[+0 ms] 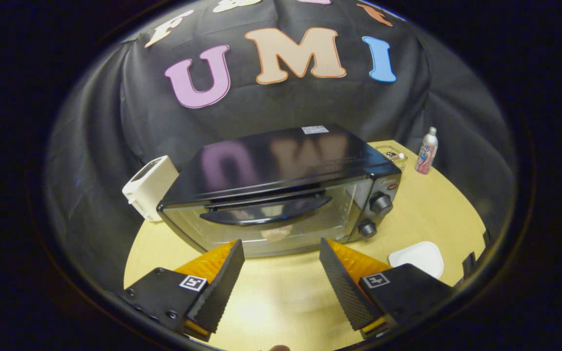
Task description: Open the toaster oven, put the food inside, and close the toaster oven door.
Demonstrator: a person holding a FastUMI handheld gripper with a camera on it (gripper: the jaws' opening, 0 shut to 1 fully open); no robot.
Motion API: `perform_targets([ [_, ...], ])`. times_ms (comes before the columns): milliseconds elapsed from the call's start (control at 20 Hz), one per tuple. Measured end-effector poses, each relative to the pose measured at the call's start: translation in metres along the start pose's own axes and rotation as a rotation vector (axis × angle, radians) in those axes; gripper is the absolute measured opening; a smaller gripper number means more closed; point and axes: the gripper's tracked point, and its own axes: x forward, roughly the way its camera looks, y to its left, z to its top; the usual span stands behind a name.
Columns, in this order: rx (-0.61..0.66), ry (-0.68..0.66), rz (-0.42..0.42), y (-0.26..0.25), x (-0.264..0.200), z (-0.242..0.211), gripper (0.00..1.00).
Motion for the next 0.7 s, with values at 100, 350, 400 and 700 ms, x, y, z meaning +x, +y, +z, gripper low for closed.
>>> perform_targets([
  [100, 0.002, -0.003, -0.007, -0.004, 0.0, 0.002, 0.99],
  [350, 0.005, -0.012, -0.021, -0.011, -0.004, 0.006, 0.99],
  [400, 0.002, -0.015, -0.023, -0.012, -0.005, 0.008, 0.99],
  [700, -0.036, -0.07, -0.054, -0.021, -0.025, 0.034, 0.99],
])
